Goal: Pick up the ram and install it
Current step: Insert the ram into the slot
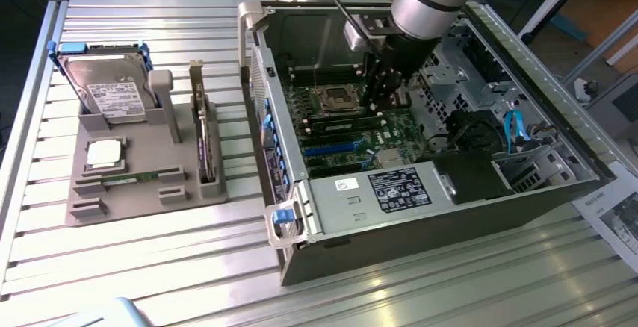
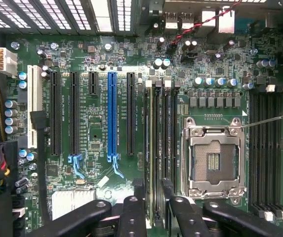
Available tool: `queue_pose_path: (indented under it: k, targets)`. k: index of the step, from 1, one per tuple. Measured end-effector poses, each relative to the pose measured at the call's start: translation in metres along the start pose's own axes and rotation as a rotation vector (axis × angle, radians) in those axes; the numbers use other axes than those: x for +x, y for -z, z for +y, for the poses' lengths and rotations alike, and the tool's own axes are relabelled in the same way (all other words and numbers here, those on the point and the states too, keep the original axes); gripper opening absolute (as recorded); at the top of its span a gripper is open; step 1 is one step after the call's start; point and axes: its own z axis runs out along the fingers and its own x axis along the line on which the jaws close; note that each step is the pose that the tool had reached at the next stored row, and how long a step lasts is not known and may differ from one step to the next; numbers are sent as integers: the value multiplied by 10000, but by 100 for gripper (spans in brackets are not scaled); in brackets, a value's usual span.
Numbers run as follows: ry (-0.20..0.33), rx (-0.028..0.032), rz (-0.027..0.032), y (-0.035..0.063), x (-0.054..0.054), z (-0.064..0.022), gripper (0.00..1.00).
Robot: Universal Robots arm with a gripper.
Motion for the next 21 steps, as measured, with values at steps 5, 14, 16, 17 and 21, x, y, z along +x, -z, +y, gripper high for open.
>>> queue_pose_path:
  k: [5, 14, 16, 17, 21]
  targets:
    - [-4, 1, 117, 119, -17, 4, 26]
    - [-10, 2, 303, 378, -45, 13, 26]
    - [-12, 1, 319, 430, -49, 15, 26]
    - [-11, 1, 327, 451, -51, 16, 26]
    - [-13, 2, 379, 568, -61, 20, 26]
